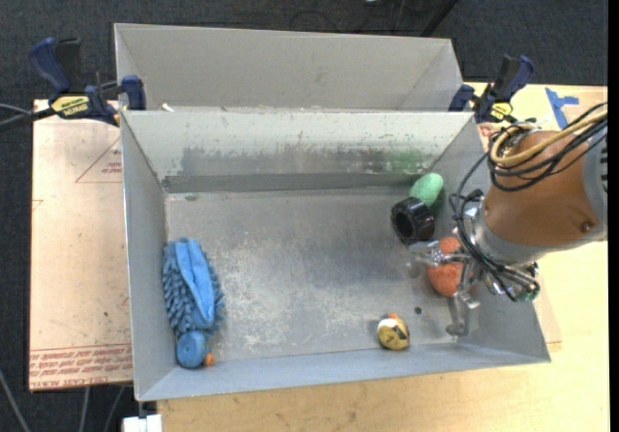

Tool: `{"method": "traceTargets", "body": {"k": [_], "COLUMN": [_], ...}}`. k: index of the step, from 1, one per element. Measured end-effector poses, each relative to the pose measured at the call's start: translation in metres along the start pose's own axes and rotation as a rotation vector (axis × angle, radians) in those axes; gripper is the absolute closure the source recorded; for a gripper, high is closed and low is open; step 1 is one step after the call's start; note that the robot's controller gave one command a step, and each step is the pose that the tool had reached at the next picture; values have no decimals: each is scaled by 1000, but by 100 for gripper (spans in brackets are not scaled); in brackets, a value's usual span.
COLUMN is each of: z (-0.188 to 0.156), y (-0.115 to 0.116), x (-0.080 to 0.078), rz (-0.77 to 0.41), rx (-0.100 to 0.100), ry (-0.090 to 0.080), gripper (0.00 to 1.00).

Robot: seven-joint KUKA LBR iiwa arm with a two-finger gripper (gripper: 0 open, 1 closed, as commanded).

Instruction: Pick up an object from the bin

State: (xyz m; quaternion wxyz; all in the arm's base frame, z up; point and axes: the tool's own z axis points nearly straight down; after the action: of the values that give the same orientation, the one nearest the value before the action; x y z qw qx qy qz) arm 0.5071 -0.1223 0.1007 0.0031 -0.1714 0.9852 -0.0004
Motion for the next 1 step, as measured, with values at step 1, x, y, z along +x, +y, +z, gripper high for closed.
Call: {"method": "traceTargets", "body": {"k": [1], "z": [24], "y": [22], "x": [0], "rz": [-112], "rx": [2], "ry": [1], "gripper": [0]}}
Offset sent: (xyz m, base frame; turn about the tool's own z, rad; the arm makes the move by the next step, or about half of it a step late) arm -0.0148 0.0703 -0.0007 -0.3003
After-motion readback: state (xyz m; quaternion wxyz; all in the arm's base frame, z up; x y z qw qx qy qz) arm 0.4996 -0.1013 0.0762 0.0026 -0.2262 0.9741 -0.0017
